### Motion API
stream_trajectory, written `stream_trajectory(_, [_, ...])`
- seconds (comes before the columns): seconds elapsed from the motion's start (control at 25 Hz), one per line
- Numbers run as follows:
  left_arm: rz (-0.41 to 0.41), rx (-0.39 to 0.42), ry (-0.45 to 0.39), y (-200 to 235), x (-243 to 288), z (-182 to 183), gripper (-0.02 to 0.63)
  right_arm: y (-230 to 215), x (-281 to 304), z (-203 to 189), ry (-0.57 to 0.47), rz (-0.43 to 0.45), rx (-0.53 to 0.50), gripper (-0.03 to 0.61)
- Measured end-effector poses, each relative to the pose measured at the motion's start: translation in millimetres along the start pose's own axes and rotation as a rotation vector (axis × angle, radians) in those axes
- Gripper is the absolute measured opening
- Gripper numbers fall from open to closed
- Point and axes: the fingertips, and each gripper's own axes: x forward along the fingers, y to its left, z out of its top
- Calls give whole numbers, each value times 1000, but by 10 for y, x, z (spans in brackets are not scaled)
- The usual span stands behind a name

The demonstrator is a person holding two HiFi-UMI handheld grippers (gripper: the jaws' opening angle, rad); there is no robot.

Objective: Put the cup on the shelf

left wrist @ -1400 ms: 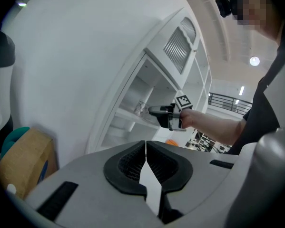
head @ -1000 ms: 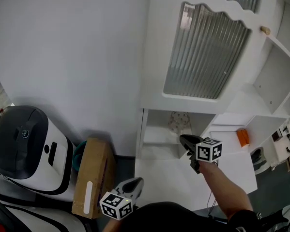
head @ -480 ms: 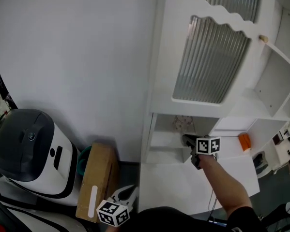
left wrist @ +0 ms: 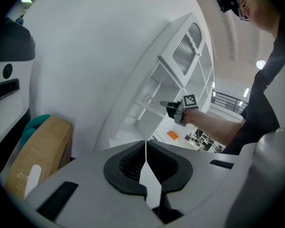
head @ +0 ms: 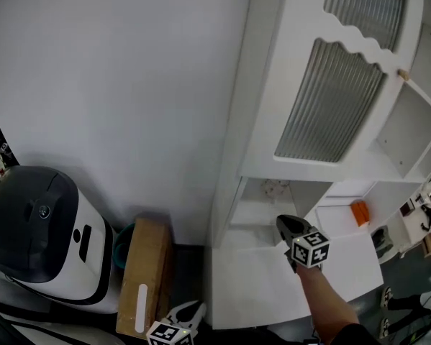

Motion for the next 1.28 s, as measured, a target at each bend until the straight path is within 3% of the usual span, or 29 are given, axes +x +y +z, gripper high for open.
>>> stream_trajectory(0.08, [-26,3,24,-25,29,-20,18,346,-206,-66,-11,39,-113,31])
stream_trajectory(0.16, [-54,26,34,-86,89,18,18,683,-363,-169,-21,117,-130,31])
stream_trajectory(0.4, [-116,93,46,-401,310,78,18,1308,-871,-316,-86,301,28,31])
stream_trajectory(0.48, [-134,100,78,-563,425,1,18,1437,-1097,-419,-78,342,12,30])
stream_trajectory(0.56, [-166,106,95,-841,531,-43,18,1486,-1351,-607,-53,349,-6,31])
stream_trajectory(0.68, [-220,154,114,-1306,681,-117,18,1463,-1747,-873,-57,338,62,31])
stream_trajectory(0.88, [-212,208,106,-1828,667,-267,18,1458,-2282,-1424,-71,414,138,31])
stream_trajectory(1.08, [-154,228,137,-2050,629,-555,12,1345,-2627,-1259,-226,490,246,31])
stream_trajectory(1.16, [-171,252,141,-2151,626,-601,12,1293,-2752,-1199,-289,494,303,31])
stream_trajectory(1.28, [-223,353,108,-2291,658,-481,11,1265,-2913,-1135,-331,471,300,31])
